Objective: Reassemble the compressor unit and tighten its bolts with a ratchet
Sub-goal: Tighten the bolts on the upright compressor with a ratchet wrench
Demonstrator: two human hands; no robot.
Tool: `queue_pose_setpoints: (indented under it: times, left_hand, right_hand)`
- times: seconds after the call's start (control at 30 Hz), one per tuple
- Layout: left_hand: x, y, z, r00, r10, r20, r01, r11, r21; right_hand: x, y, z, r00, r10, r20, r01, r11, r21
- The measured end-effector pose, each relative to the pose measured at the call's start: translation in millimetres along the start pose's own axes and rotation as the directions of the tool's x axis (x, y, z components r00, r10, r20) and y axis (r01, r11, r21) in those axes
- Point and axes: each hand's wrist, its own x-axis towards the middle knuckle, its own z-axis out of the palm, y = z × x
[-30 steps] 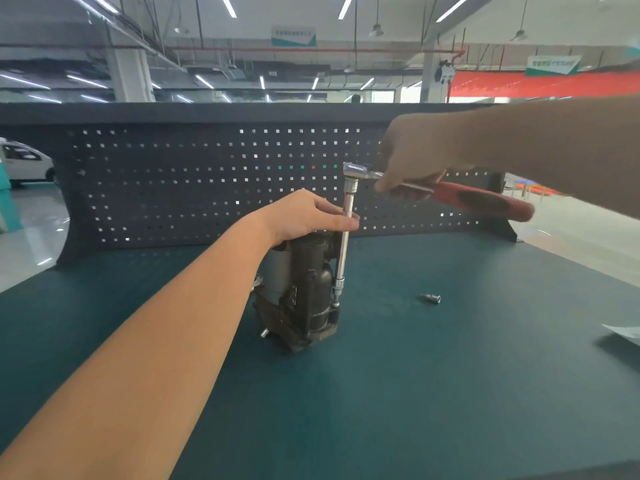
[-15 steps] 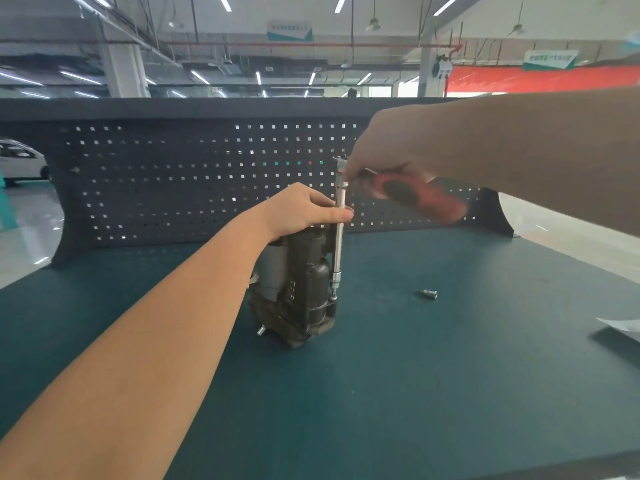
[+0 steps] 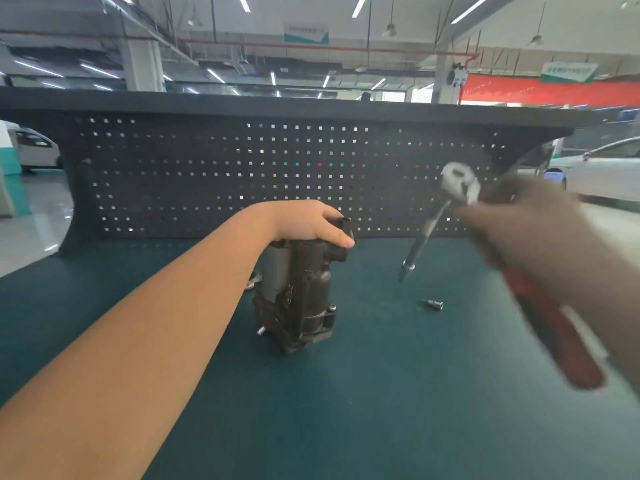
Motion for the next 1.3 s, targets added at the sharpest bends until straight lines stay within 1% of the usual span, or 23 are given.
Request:
queue_pose_setpoints:
  times: [0.07, 0.1, 0.17, 0.23, 0.33, 0.4, 0.43, 0.53, 0.67, 0.7, 0.73, 0.77, 0.8, 0.83, 0.87, 0.9, 0.93, 0.97, 1.03, 1.13, 1.17, 1.27, 1.3]
  left_hand:
    - [-1, 0, 0, 1.000, -0.011, 0.018, 0.011, 1.000, 0.011]
    - [-2, 0, 0, 0.999, -0.018, 0.027, 0.017, 1.000, 0.023]
    - [-2, 0, -1, 0.998, -0.038, 0.043, 0.037, 0.999, 0.031]
    - [-2, -1, -1, 0.996, -0.058, 0.069, 0.057, 0.998, 0.023]
    - [0, -1, -2, 0.989, -0.073, 0.130, 0.073, 0.997, 0.004]
    - [1, 2, -2, 0.983, -0.092, 0.161, 0.091, 0.996, 0.009]
    - [2, 3, -2, 0.980, -0.102, 0.171, 0.099, 0.995, 0.023]
    - [5, 4, -1, 0.973, -0.136, 0.187, 0.125, 0.990, 0.066]
    - [9, 2, -1, 0.975, -0.209, 0.077, 0.190, 0.960, 0.208]
    - [10, 2, 0, 0.975, -0.214, 0.062, 0.196, 0.955, 0.221]
    - [10, 2, 0, 0.976, -0.211, 0.053, 0.194, 0.954, 0.229]
    - [9, 1, 0, 0.977, -0.206, 0.051, 0.189, 0.954, 0.233]
    - [8, 1, 0, 0.978, -0.201, 0.052, 0.183, 0.954, 0.237]
    - [7, 0, 0, 0.979, -0.199, 0.049, 0.181, 0.952, 0.247]
    - [6, -1, 0, 0.978, -0.204, 0.042, 0.186, 0.947, 0.263]
    - [6, -1, 0, 0.977, -0.211, 0.035, 0.194, 0.942, 0.273]
    - [5, -1, 0, 0.976, -0.216, 0.034, 0.199, 0.942, 0.272]
    - [4, -1, 0, 0.975, -0.218, 0.042, 0.200, 0.944, 0.263]
    - [3, -2, 0, 0.973, -0.223, 0.060, 0.202, 0.947, 0.250]
    - [1, -1, 0, 0.971, -0.224, 0.078, 0.199, 0.949, 0.246]
    - [1, -1, -1, 0.973, -0.219, 0.077, 0.195, 0.950, 0.244]
    - [-2, 1, -3, 0.978, -0.200, 0.064, 0.181, 0.957, 0.225]
    - [-2, 1, -3, 0.979, -0.195, 0.063, 0.178, 0.960, 0.216]
  right_hand:
    - [-28, 24, 33, 0.998, 0.011, -0.064, -0.017, 0.995, -0.102]
    - [-41, 38, 53, 0.999, 0.012, -0.037, -0.016, 0.993, -0.119]
    - [-57, 65, 89, 0.997, 0.057, 0.048, -0.053, 0.996, -0.072]
    - [-60, 84, 112, 0.992, 0.057, 0.111, -0.043, 0.992, -0.116]
    - [-66, 105, 137, 0.979, -0.037, 0.199, 0.091, 0.959, -0.270]
    - [-64, 110, 146, 0.968, -0.087, 0.235, 0.181, 0.892, -0.415]
    - [-63, 112, 150, 0.965, -0.080, 0.251, 0.193, 0.864, -0.466]
    - [-65, 121, 158, 0.939, 0.058, 0.339, 0.136, 0.843, -0.521]
    - [-61, 128, 163, 0.867, 0.196, 0.458, 0.108, 0.824, -0.556]
    - [-59, 125, 161, 0.869, 0.193, 0.456, 0.078, 0.855, -0.512]
    - [-57, 120, 160, 0.879, 0.186, 0.439, 0.008, 0.915, -0.404]
    - [-56, 114, 159, 0.878, 0.190, 0.438, -0.107, 0.972, -0.207]
    - [-57, 107, 158, 0.848, 0.204, 0.489, -0.255, 0.966, 0.040]
    - [-60, 97, 158, 0.785, 0.191, 0.590, -0.410, 0.874, 0.262]
    - [-65, 92, 162, 0.717, 0.146, 0.681, -0.510, 0.777, 0.370]
    - [-70, 90, 167, 0.670, 0.096, 0.736, -0.531, 0.755, 0.385]
    - [-74, 90, 173, 0.654, 0.057, 0.755, -0.496, 0.785, 0.371]
    - [-77, 90, 180, 0.666, 0.039, 0.745, -0.452, 0.816, 0.361]
    - [-77, 91, 188, 0.712, 0.066, 0.699, -0.408, 0.849, 0.336]
    - [-75, 95, 195, 0.712, 0.027, 0.701, -0.350, 0.880, 0.321]
    - [-77, 96, 199, 0.726, 0.009, 0.688, -0.317, 0.892, 0.323]
    - [-86, 99, 213, 0.838, 0.006, 0.545, -0.228, 0.912, 0.341]
    - [-88, 99, 216, 0.862, 0.005, 0.507, -0.204, 0.919, 0.337]
